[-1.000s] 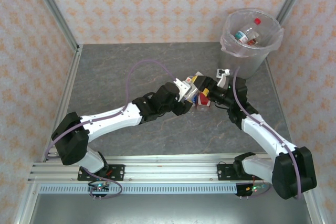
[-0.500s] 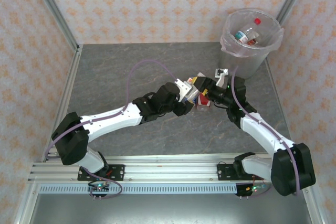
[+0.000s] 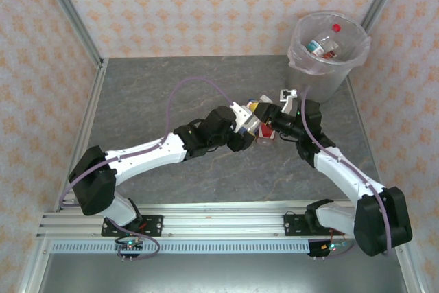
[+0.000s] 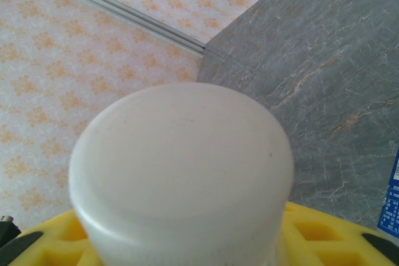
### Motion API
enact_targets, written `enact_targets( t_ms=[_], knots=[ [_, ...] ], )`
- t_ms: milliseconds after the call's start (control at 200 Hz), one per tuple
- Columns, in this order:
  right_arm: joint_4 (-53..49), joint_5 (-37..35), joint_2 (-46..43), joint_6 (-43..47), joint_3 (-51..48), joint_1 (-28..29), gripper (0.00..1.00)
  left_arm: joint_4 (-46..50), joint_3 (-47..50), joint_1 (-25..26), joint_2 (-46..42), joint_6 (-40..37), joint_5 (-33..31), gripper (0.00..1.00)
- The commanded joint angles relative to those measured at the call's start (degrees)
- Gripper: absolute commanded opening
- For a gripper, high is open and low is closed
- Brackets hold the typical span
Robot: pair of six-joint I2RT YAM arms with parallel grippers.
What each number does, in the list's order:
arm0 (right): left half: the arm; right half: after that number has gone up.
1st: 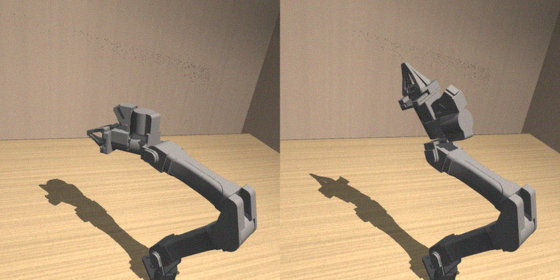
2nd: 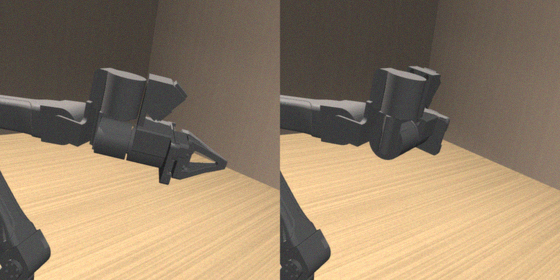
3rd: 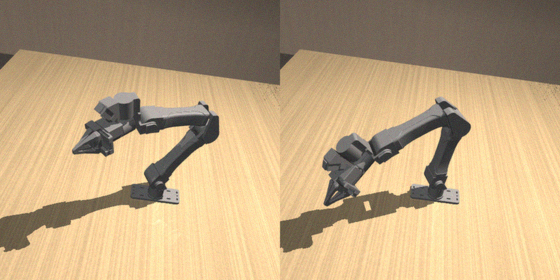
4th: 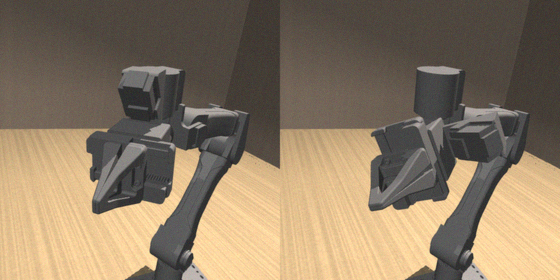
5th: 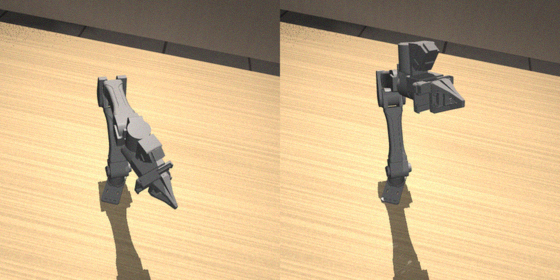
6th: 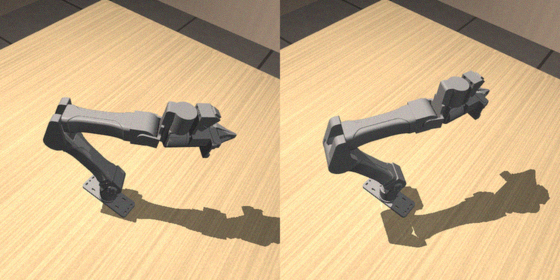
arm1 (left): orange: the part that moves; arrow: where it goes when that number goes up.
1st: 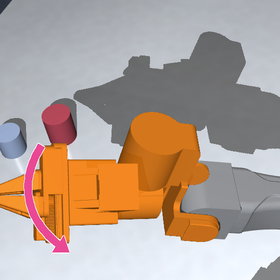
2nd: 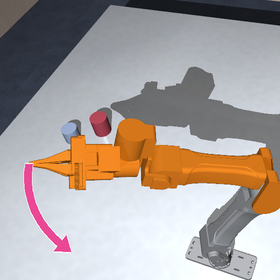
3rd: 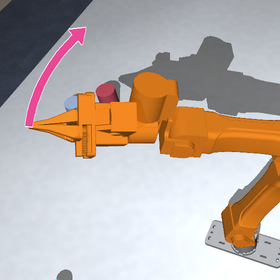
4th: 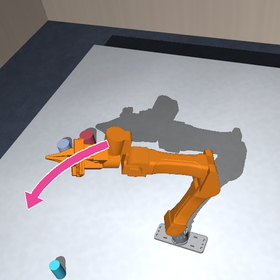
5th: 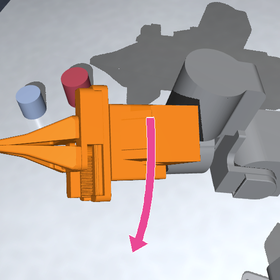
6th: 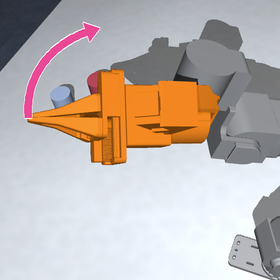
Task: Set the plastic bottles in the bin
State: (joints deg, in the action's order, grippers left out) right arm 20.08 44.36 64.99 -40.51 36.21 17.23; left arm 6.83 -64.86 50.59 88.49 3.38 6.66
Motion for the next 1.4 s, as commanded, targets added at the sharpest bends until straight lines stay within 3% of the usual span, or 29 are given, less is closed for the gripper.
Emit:
enact_targets(
  t_ms=[0,75,205,435,515,716,841,1041,1146,1301,1396],
  knots=[
    [0.2,-5.2,-2.7,1.0,-0.4,0.1,0.14,-1.5,-0.9,0.6,-0.5,-1.1,0.0,0.71],
    [0.2,-7.1,-4.0,1.8,-1.0,0.2,0.00,-2.2,0.3,0.4,-1.2,-0.9,1.1,0.80],
    [-1.9,-11.2,-5.6,2.1,-1.3,0.2,0.00,-4.3,2.6,-0.5,-3.5,0.2,4.2,1.00],
    [-4.8,-21.6,-7.1,1.7,-2.4,0.2,0.00,-15.1,10.9,-5.4,-10.4,7.3,5.4,1.00],
    [-5.5,-23.8,-7.7,2.3,-2.3,0.2,0.00,-17.8,13.7,-7.3,-12.8,11.4,0.9,1.00],
    [-9.9,-28.7,-7.7,5.2,0.2,0.2,0.00,-16.0,18.2,-10.3,-15.7,21.2,-17.3,1.00],
    [-10.6,-32.0,-7.3,6.4,1.4,0.2,0.00,-9.6,18.1,-10.7,-15.6,28.6,-28.6,1.00],
    [-11.0,-35.4,-6.1,6.9,4.3,-0.9,0.00,3.2,16.3,-10.8,-13.7,39.9,-41.5,1.00],
    [-14.5,-33.8,-4.5,12.9,9.0,-1.4,0.00,8.7,15.7,-10.8,-12.4,45.4,-45.9,1.00],
    [-19.9,-37.3,-1.8,20.2,17.0,-2.4,0.00,14.5,14.6,-10.8,-11.8,51.4,-50.0,1.00],
    [-22.0,-38.1,0.3,22.7,21.8,-3.5,0.00,16.9,13.6,-10.8,-11.1,51.6,-51.3,1.00]
  ],
)
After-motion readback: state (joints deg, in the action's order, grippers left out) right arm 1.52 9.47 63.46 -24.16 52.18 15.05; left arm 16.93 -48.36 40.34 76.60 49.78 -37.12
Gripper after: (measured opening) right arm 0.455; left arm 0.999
